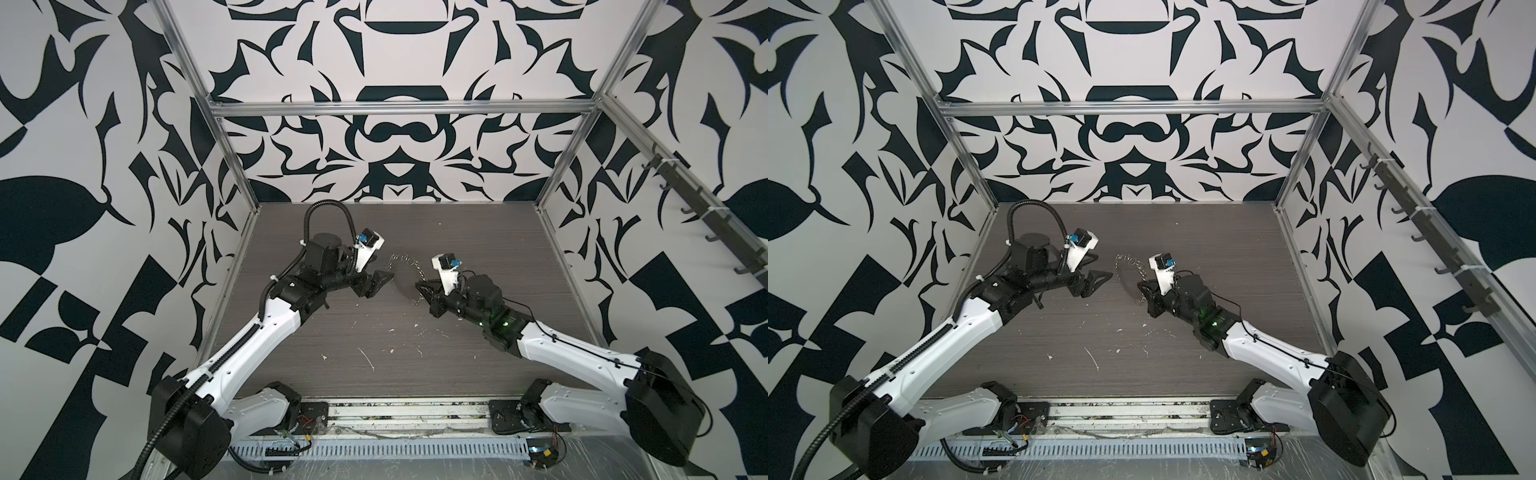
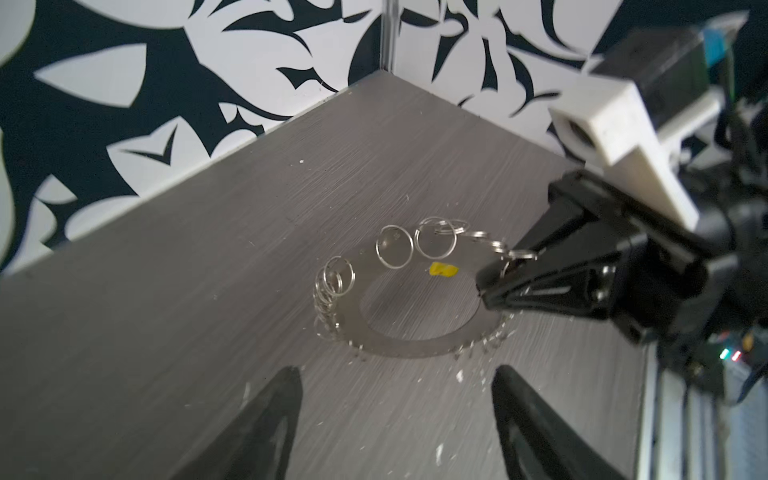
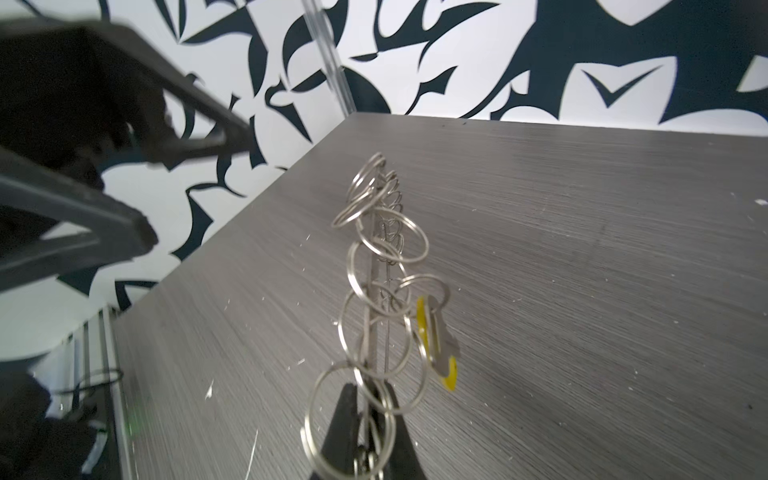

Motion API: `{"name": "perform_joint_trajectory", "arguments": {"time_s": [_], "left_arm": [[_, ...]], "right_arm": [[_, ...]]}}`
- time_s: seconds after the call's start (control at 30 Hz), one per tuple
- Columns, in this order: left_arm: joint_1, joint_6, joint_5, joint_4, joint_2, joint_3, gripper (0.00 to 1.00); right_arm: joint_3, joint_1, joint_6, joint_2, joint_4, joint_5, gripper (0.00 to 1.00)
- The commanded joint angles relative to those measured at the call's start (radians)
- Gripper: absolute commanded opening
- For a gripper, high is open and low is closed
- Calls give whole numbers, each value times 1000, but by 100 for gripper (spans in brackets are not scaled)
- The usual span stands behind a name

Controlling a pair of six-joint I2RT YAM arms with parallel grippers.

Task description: Remove the keys from the keyring

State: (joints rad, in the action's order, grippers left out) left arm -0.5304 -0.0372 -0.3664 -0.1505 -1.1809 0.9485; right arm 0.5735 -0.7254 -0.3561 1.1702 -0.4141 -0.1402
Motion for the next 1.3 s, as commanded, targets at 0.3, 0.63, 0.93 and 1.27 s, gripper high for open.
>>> {"name": "perform_joint_trajectory", "arguments": {"time_s": [0.3,0.63,0.93,1.27], "left_arm": [[-67,589,52,186,-190,56,67],[-73,658,35,165,-263,124,66],[-73,700,69,38,-267,170,67],[-72,725,98,-89,-260,244,67]], "right_arm": [[72,-125,36,108,-138,297,0],[91,-201,222,158,-206,410,0],[92,-262,419,212,-345,614,0],[112,-300,615,301,-508,859,0]]}}
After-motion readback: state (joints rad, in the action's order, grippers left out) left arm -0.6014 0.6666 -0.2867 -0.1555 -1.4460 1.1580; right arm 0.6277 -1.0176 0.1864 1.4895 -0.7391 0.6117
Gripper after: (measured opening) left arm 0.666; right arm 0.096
